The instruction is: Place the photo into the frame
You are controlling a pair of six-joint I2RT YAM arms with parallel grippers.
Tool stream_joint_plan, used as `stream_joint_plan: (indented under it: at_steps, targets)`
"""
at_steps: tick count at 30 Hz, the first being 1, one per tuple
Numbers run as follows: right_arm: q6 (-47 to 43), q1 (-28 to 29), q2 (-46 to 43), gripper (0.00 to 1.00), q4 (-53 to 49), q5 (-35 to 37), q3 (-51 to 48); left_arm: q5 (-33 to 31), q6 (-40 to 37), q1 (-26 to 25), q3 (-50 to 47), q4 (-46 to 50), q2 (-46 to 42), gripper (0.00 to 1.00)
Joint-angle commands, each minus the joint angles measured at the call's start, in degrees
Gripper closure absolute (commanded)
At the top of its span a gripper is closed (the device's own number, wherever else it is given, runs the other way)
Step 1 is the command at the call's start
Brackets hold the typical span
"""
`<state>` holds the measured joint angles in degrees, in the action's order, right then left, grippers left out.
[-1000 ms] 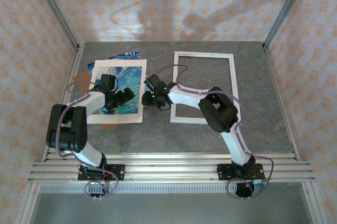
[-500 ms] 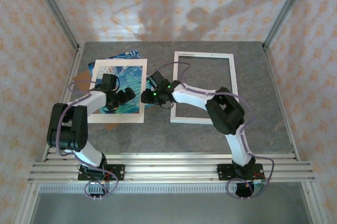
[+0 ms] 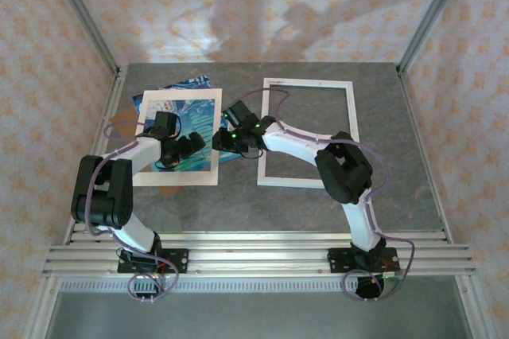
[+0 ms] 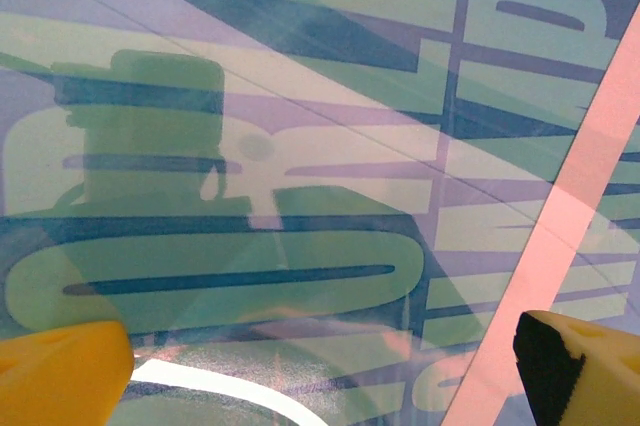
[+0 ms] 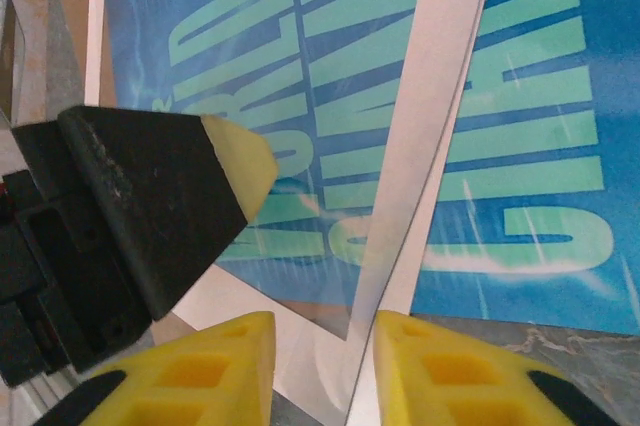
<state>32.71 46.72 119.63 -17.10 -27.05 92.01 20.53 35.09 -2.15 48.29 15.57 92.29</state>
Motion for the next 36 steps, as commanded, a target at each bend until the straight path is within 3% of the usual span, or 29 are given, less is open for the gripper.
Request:
stream_joint_plan:
  at_steps: [1,10,16,21,25,32,33,36]
  targets:
    - [2.69,0.26,1.83,0.76,-2.03,-0.47,1.95,1.52,0.51,-0.79,-1.84,1.65,4.13,0.00]
    - [4.66,-0.83,1.92,1.00,-2.70,-0.77,1.03,1.77,0.33,-0.84,-0.78,3.21,1.18,0.00]
    - [0.92,-4.22,-7.43,1.00,-3.96,2.52,-7.06,0.81,-1.93,-1.74,3.98,8.70,-2.54,0.00]
    - [-2.96,-8.50,-15.79,1.00,-7.46,3.53,-14.97,-1.87,-4.15,-6.34,10.51,13.42,-1.82,0.00]
    - [-3.48,-10.32,-22.90,1.00,-8.63,5.49,-22.25,-1.72,-2.45,-10.68,12.57,11.40,0.59,0.00]
    - [-1.06,-10.66,-29.16,1.00,-7.30,6.99,-32.56,-0.14,0.47,-13.36,12.80,6.66,8.03,0.00]
    - [-1.20,-10.68,-29.50,1.00,-7.08,7.16,-33.16,0.05,0.34,-13.40,12.67,6.27,8.79,0.00]
    - [-3.28,-10.80,-30.38,0.66,-7.75,9.78,-33.99,0.62,-0.68,-13.40,13.33,6.64,11.48,0.00]
